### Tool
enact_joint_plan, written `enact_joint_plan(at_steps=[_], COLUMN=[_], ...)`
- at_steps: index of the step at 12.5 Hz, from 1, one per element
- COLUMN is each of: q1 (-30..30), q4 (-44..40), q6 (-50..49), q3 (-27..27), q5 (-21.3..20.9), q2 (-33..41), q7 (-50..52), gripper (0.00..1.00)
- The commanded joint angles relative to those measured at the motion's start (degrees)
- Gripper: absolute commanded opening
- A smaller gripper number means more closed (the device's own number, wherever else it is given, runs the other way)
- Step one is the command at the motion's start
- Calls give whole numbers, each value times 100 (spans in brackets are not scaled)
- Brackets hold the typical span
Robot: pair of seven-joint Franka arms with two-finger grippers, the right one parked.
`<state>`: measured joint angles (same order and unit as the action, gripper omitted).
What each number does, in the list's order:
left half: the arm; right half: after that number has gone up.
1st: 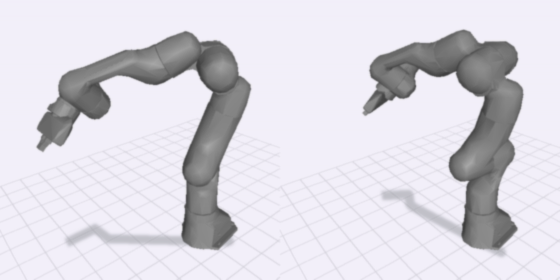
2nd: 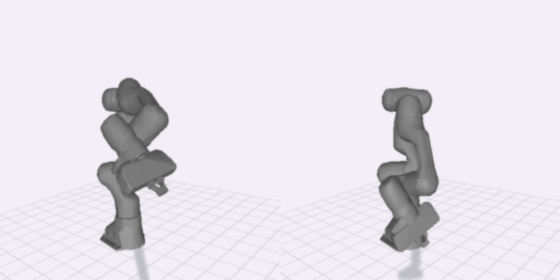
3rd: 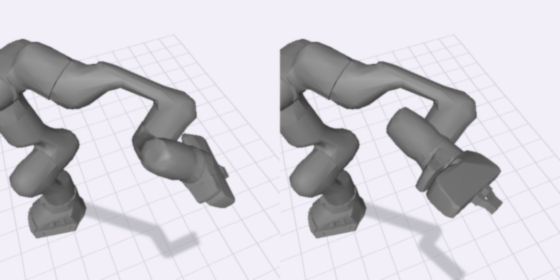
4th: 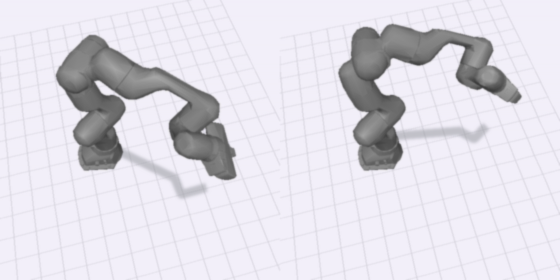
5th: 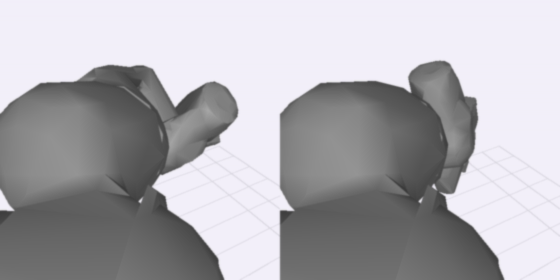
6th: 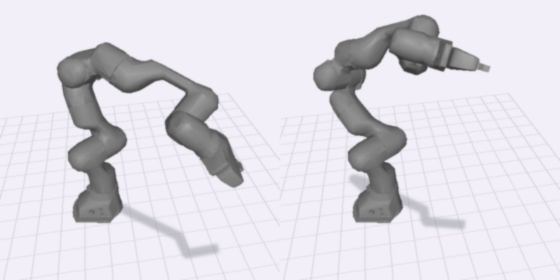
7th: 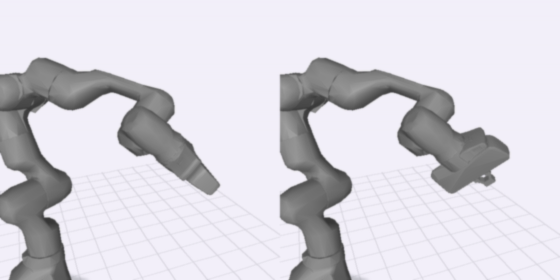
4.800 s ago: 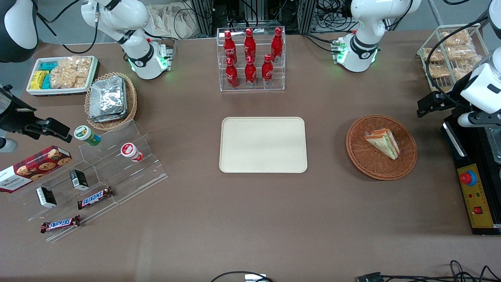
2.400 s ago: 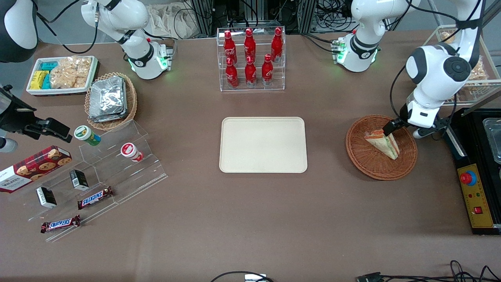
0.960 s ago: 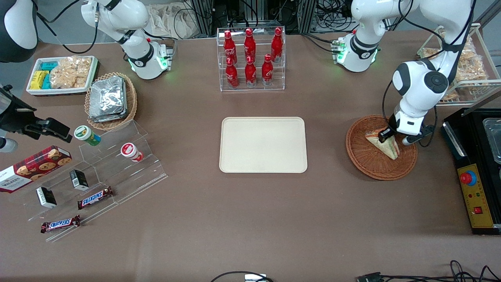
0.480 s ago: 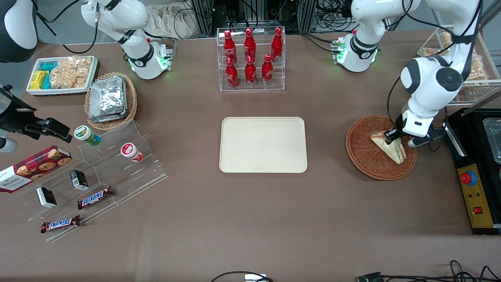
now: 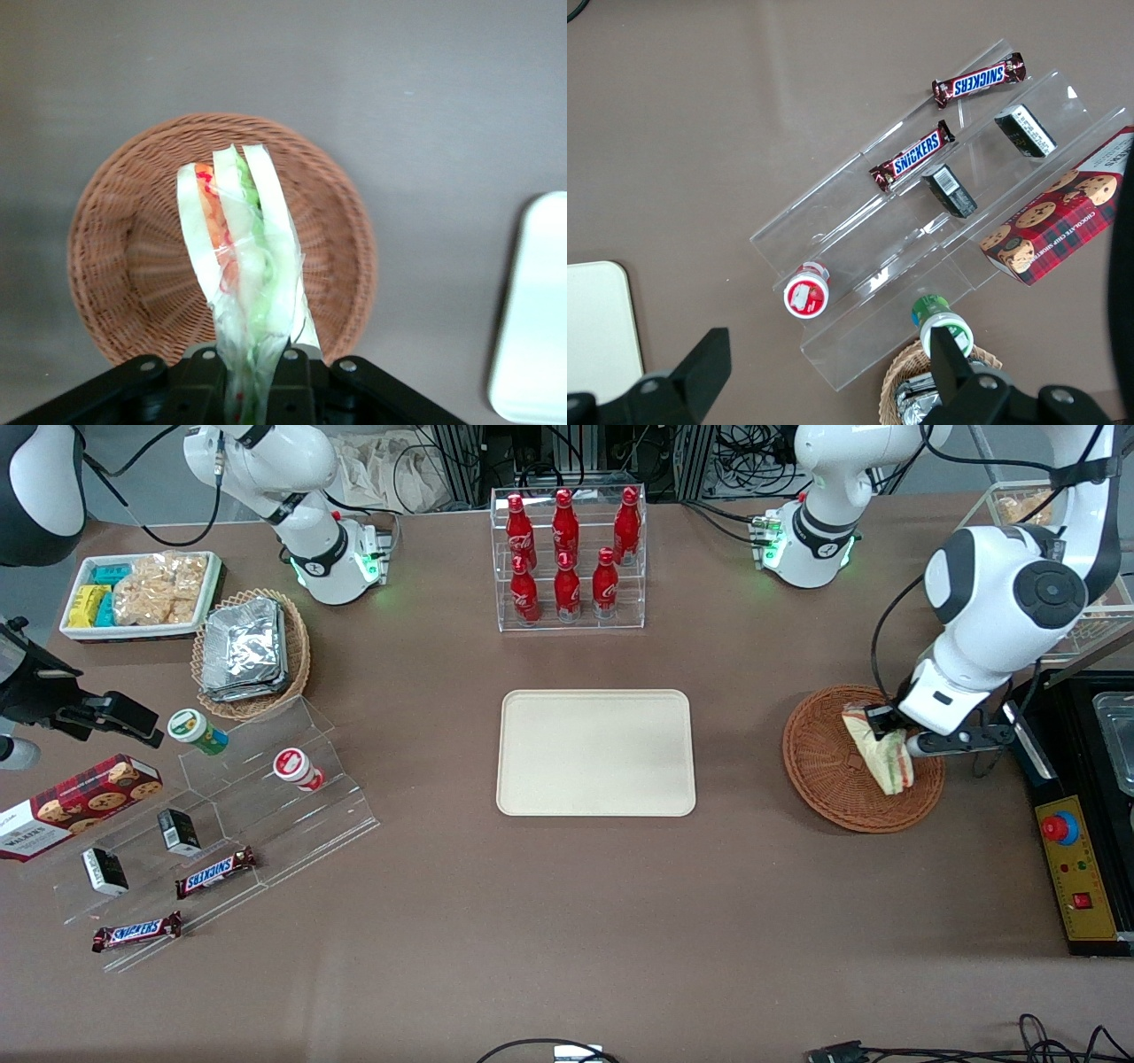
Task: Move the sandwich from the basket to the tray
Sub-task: 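Lift the sandwich out of the basket and carry it toward the tray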
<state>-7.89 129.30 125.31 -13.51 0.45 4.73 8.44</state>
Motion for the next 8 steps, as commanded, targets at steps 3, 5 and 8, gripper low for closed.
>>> enact_joint_plan(at_steps=[3,5,8], q1=[-20,-20,-20], q4=[-590,-590,-713], q6=[-639,-569,-560], q3=[-748,-1161,-1776], q5=[52,43,87], q2=[-86,-104,-192], q7=[25,332,464], gripper=[1,3,3])
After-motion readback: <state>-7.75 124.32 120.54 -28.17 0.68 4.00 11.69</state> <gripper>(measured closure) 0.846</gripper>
